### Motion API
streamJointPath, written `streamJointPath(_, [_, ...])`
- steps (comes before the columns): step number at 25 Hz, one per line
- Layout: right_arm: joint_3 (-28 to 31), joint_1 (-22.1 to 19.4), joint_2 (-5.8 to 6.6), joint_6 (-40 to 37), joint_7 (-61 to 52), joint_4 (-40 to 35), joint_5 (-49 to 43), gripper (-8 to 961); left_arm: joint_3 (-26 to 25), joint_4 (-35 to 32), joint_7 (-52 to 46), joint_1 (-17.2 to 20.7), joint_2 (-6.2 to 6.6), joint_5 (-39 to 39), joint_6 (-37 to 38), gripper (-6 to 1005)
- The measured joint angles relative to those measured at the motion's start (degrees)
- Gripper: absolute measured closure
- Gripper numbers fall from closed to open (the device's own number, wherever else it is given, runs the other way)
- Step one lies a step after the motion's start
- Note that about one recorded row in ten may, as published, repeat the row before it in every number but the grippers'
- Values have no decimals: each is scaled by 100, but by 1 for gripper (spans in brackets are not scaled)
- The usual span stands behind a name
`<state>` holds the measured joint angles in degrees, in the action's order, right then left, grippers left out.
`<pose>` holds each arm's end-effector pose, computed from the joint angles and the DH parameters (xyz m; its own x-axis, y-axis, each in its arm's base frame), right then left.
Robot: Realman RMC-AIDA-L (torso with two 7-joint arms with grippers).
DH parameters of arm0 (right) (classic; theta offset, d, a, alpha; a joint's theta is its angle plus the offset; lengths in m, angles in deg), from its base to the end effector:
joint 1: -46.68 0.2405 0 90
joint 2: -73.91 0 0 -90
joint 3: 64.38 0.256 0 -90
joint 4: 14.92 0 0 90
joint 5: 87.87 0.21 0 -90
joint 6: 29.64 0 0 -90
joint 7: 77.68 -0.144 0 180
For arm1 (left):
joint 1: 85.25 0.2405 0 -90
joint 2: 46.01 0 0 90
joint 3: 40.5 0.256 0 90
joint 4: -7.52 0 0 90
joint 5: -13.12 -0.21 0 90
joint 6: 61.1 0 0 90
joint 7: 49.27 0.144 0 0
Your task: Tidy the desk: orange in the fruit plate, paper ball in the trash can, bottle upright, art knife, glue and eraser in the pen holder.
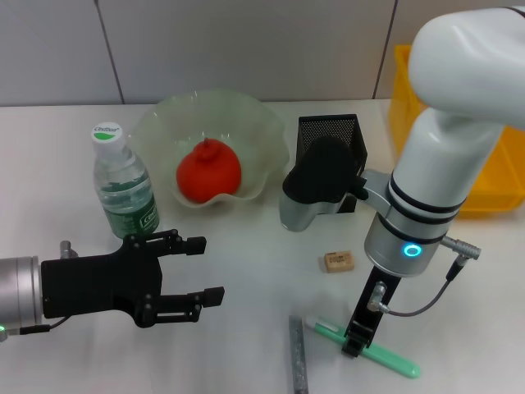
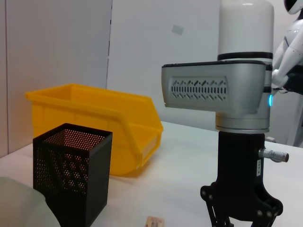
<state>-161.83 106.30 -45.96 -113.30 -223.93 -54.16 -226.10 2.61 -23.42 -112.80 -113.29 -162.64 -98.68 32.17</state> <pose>0.1520 0.3529 -0.0965 0.6556 -0.4821 0.5813 -0.4590 -0.8656 -0.2003 -0.2764 0.3025 -0.0079 0.8476 0.1851 0.4973 0.2881 -0.9476 -0.1382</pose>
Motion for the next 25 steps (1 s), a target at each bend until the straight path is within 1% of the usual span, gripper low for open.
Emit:
streamJointPath(5, [-128, -12, 0, 11, -68, -71, 12, 750, 2, 0, 2, 0, 0, 0, 0, 210])
streamJointPath(10, [-100, -155, 26, 7, -157, -440, -65, 766, 3, -2, 5, 0, 0, 0, -2, 212])
streamJointPath(12, [6, -190, 45, -97, -175, -579, -130, 772, -1, -4, 5, 1, 5, 0, -2, 212])
streamJointPath(13, [168, -214, 60, -216, -174, -693, -183, 775, -1, -4, 5, 1, 5, 0, -2, 213])
streamJointPath(21, [467, -270, 71, -348, -135, -905, -391, 783, -11, -8, 5, 1, 9, 0, -2, 215])
streamJointPath(23, [654, -335, 74, -398, -92, -1040, -436, 783, -15, -9, 3, 1, 9, 0, -2, 216])
streamJointPath(25, [988, -430, 75, -475, 21, -1213, -511, 782, -19, -9, -1, 1, 9, 1, -2, 216])
